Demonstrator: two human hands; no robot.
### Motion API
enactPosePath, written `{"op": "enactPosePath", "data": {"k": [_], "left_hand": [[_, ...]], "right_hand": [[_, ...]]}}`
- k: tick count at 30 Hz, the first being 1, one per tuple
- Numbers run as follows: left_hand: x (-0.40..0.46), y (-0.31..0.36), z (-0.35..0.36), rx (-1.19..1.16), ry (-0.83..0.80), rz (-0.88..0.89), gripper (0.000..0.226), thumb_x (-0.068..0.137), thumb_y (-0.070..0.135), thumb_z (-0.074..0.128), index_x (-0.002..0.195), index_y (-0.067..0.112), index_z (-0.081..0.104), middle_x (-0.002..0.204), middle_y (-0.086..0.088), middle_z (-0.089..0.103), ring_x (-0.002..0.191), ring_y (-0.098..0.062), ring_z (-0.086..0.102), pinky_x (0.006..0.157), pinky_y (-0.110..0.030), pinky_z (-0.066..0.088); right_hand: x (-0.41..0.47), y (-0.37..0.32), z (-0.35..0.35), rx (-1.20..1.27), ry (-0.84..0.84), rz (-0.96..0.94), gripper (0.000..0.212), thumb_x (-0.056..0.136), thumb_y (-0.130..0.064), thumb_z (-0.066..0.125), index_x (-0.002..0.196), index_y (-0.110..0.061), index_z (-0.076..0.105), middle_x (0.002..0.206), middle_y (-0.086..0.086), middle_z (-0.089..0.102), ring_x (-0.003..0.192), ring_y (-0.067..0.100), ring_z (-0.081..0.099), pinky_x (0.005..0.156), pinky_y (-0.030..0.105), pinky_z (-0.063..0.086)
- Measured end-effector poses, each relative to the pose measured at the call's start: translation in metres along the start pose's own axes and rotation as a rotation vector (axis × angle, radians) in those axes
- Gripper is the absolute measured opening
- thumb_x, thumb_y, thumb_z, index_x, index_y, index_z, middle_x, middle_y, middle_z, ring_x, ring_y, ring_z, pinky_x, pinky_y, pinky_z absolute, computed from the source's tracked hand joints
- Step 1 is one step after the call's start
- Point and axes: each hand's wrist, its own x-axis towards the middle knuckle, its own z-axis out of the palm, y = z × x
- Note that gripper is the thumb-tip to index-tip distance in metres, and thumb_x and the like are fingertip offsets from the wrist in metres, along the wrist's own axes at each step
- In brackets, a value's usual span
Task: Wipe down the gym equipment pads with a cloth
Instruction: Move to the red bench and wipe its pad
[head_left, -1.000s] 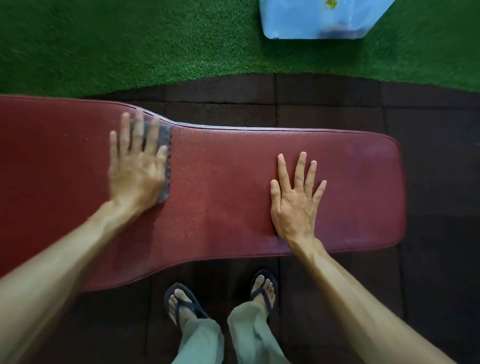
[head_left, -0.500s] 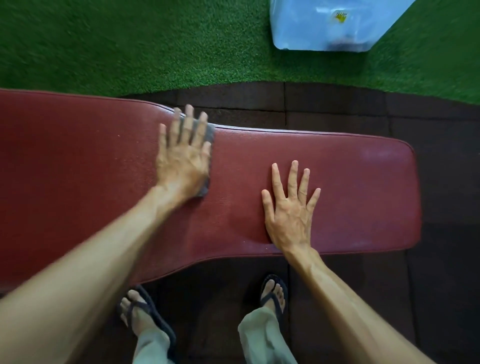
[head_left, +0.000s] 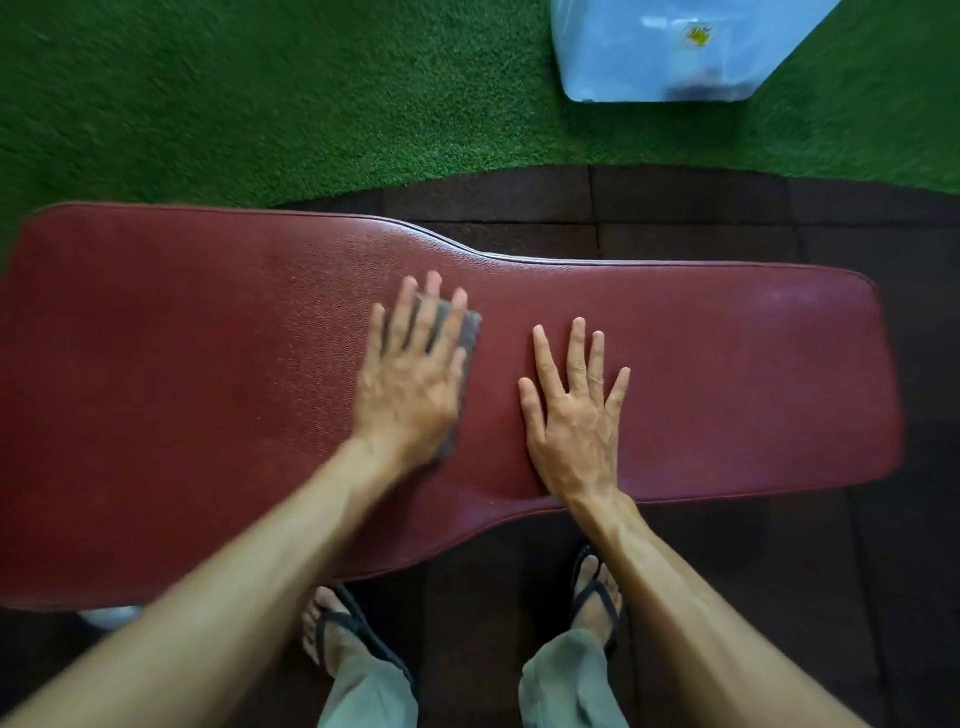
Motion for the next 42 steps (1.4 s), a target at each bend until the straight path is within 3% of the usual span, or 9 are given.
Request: {"op": "enactPosePath", "data": {"k": [7, 11, 15, 21, 29, 32, 35, 39, 42], "left_hand": [[-0.058, -0.086, -0.026, -0.047, 0.022, -0.311, 0.061, 0.104, 0.038, 0.018, 0.159, 0.015, 0.007, 0.167, -0.013, 0.002, 0.155, -0.033, 0.001, 0.124, -0.054, 0.010], [-0.129, -0.029, -0.015, 0.002, -0.034, -0.233, 0.062, 0.103, 0.036, 0.026, 0.158, 0.011, 0.012, 0.167, -0.016, 0.005, 0.154, -0.035, 0.004, 0.124, -0.052, 0.015], [-0.033, -0.063, -0.012, -0.056, 0.007, -0.077, 0.061, 0.102, 0.037, 0.022, 0.159, 0.017, 0.013, 0.167, -0.011, 0.007, 0.155, -0.031, 0.004, 0.125, -0.052, 0.010], [0.010, -0.190, -0.041, -0.061, 0.033, -0.285, 0.061, 0.104, 0.040, 0.021, 0.159, 0.021, 0.004, 0.168, -0.010, -0.001, 0.155, -0.031, -0.003, 0.124, -0.053, 0.002], [-0.120, -0.087, -0.022, -0.029, -0.019, -0.222, 0.064, 0.103, 0.038, 0.029, 0.159, 0.011, 0.011, 0.166, -0.017, 0.005, 0.154, -0.035, 0.004, 0.124, -0.053, 0.016], [-0.048, -0.122, -0.021, -0.035, 0.026, -0.082, 0.063, 0.103, 0.038, 0.029, 0.159, 0.017, 0.010, 0.167, -0.011, 0.003, 0.155, -0.031, 0.002, 0.125, -0.052, 0.009], [0.009, -0.195, -0.040, 0.007, 0.036, -0.173, 0.063, 0.102, 0.042, 0.023, 0.159, 0.021, 0.005, 0.168, -0.009, 0.002, 0.155, -0.029, 0.000, 0.125, -0.052, 0.002], [-0.033, -0.255, -0.057, 0.011, 0.056, -0.301, 0.064, 0.102, 0.042, 0.020, 0.159, 0.018, 0.005, 0.168, -0.011, 0.001, 0.155, -0.031, -0.001, 0.124, -0.051, 0.002], [-0.105, -0.215, -0.051, 0.017, 0.015, -0.312, 0.064, 0.103, 0.037, 0.024, 0.159, 0.010, 0.005, 0.167, -0.017, -0.002, 0.154, -0.035, -0.004, 0.125, -0.053, 0.007]], "right_hand": [[0.012, -0.044, 0.010, 0.003, 0.007, -0.041, 0.059, 0.102, -0.050, 0.026, 0.158, -0.034, 0.015, 0.168, 0.005, -0.001, 0.154, 0.029, -0.008, 0.120, 0.059, -0.005], [0.018, -0.077, 0.017, 0.011, -0.010, -0.104, 0.057, 0.103, -0.050, 0.025, 0.158, -0.036, 0.014, 0.168, 0.003, 0.000, 0.155, 0.026, -0.007, 0.119, 0.059, -0.006], [0.022, -0.079, 0.019, 0.062, 0.032, -0.025, 0.059, 0.102, -0.050, 0.024, 0.158, -0.030, 0.016, 0.168, 0.003, 0.000, 0.155, 0.023, -0.006, 0.122, 0.058, -0.002], [0.021, -0.086, 0.018, 0.051, 0.014, -0.021, 0.059, 0.104, -0.049, 0.026, 0.158, -0.031, 0.015, 0.168, 0.004, -0.002, 0.154, 0.025, -0.009, 0.121, 0.062, -0.002], [0.013, -0.152, 0.037, 0.020, 0.025, -0.081, 0.056, 0.104, -0.048, 0.033, 0.157, -0.037, 0.018, 0.168, 0.000, 0.002, 0.155, 0.021, -0.006, 0.122, 0.058, 0.000], [0.012, -0.149, 0.037, 0.005, 0.023, -0.108, 0.057, 0.104, -0.047, 0.033, 0.157, -0.036, 0.016, 0.168, 0.001, -0.001, 0.155, 0.020, -0.007, 0.123, 0.057, 0.000], [0.013, -0.149, 0.037, -0.006, 0.019, -0.109, 0.057, 0.104, -0.048, 0.031, 0.158, -0.036, 0.014, 0.168, 0.000, -0.002, 0.155, 0.019, -0.008, 0.123, 0.056, -0.002], [0.012, -0.151, 0.038, -0.015, 0.021, -0.099, 0.057, 0.104, -0.048, 0.030, 0.158, -0.036, 0.013, 0.168, 0.000, -0.003, 0.155, 0.019, -0.010, 0.123, 0.056, -0.004], [0.012, -0.153, 0.039, -0.013, 0.020, -0.083, 0.058, 0.104, -0.047, 0.030, 0.158, -0.035, 0.013, 0.168, 0.001, -0.003, 0.154, 0.019, -0.010, 0.123, 0.057, -0.003]]}}
